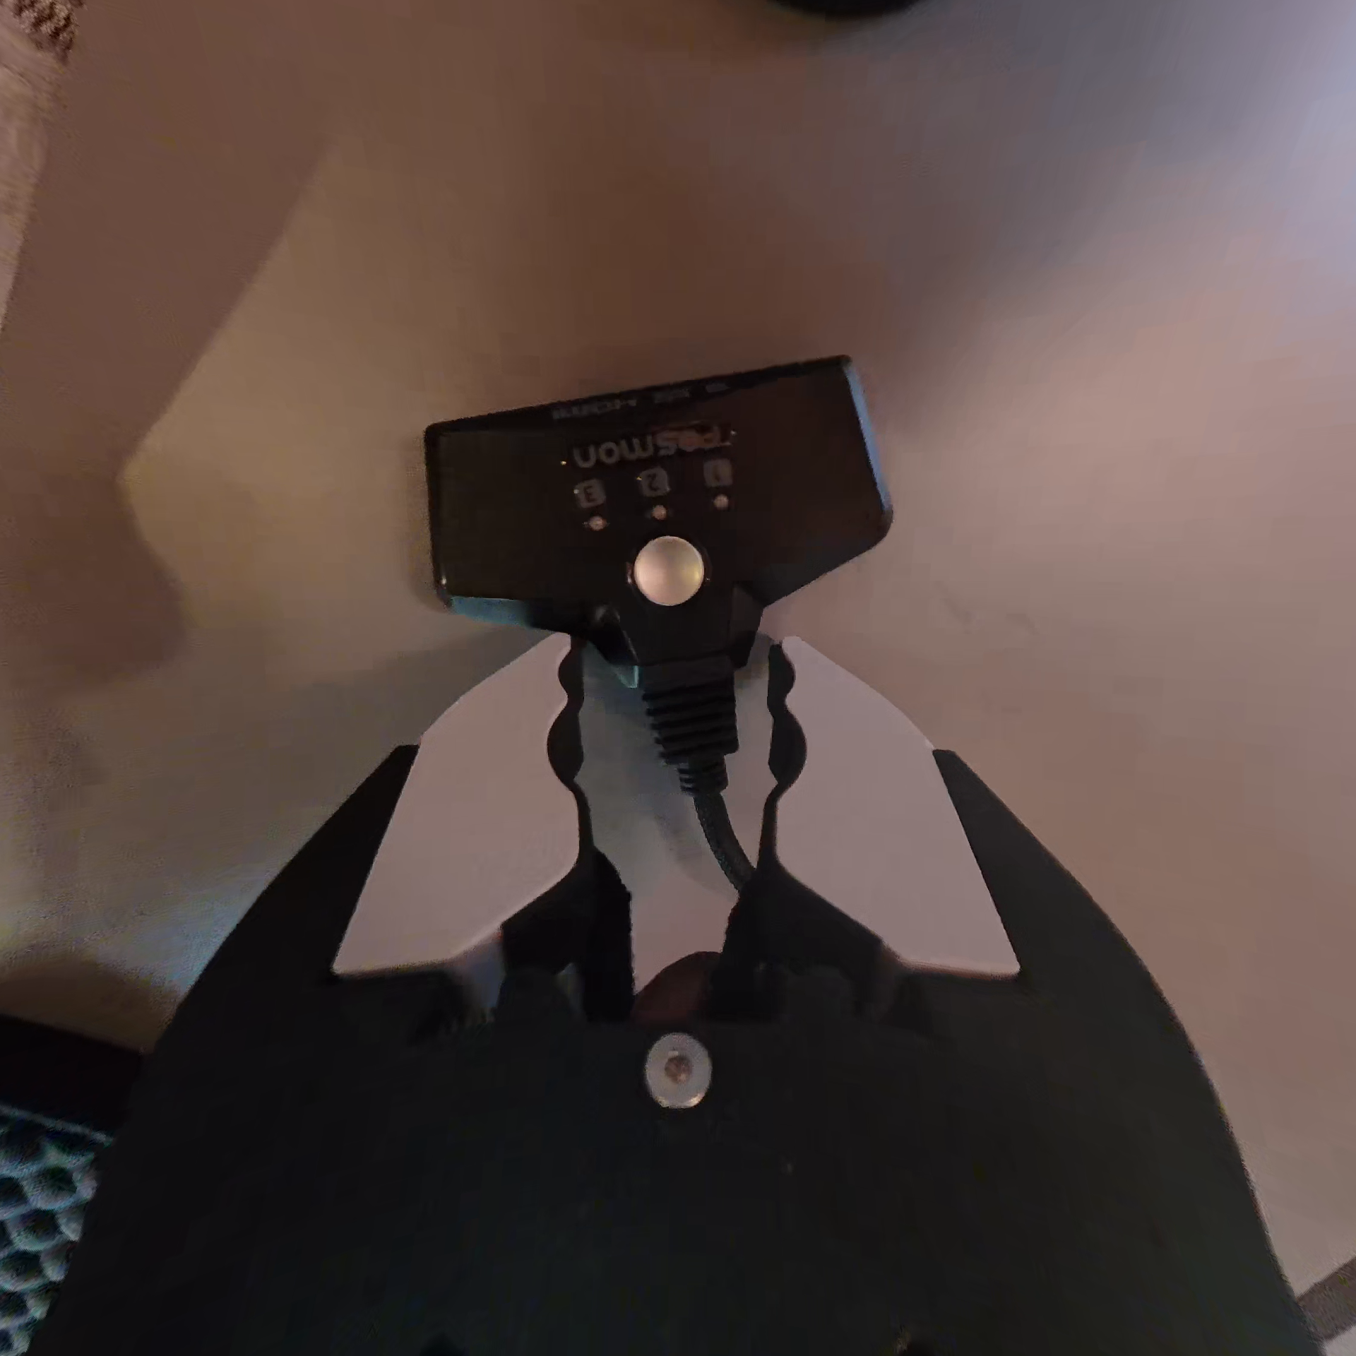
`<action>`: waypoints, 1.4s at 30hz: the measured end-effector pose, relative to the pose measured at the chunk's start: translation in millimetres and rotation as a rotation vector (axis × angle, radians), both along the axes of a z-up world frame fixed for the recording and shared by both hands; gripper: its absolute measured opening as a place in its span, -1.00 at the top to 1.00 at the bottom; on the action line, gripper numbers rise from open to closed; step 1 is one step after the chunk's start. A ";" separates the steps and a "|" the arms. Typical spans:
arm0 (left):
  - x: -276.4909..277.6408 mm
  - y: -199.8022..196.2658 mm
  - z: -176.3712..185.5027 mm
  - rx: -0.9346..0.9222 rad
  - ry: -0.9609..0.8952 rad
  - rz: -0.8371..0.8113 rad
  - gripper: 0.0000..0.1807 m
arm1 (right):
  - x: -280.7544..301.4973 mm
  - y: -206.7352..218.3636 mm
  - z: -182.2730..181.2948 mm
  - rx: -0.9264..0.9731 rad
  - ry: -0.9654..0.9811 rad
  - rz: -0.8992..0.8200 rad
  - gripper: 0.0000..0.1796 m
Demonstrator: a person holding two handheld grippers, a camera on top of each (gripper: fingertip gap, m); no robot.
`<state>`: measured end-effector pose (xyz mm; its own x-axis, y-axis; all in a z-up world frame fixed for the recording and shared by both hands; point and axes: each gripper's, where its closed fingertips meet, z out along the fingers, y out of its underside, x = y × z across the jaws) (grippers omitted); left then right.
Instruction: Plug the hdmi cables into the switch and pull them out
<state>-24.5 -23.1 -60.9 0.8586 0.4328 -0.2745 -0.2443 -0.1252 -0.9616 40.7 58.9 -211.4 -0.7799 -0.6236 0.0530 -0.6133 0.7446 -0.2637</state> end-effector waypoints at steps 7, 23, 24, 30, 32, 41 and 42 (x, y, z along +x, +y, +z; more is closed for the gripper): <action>-0.4 2.0 -5.5 -0.024 -0.006 0.001 0.77 | 4.9 -4.1 -1.8 0.036 -0.020 0.001 0.58; 16.8 7.0 -17.4 -0.129 0.017 -0.103 0.77 | -34.6 -16.9 70.3 -0.797 -0.341 -0.380 0.62; 19.5 7.9 -17.9 -0.143 0.023 -0.116 0.77 | -38.3 -16.1 74.3 -0.826 -0.347 -0.395 0.62; 21.3 8.1 -36.2 -0.286 0.025 -0.119 0.77 | -52.6 -14.1 71.2 -0.842 -0.264 -0.447 0.62; 21.5 9.7 -41.1 -0.303 0.009 -0.126 0.77 | -52.8 -15.1 69.2 -0.840 -0.254 -0.448 0.62; 24.7 13.9 -46.2 -0.269 -0.103 -0.177 0.77 | -53.6 -17.8 67.7 -0.859 -0.208 -0.439 0.62; 24.9 14.5 -46.6 -0.269 -0.110 -0.180 0.77 | -54.6 -18.1 68.9 -0.869 -0.202 -0.442 0.62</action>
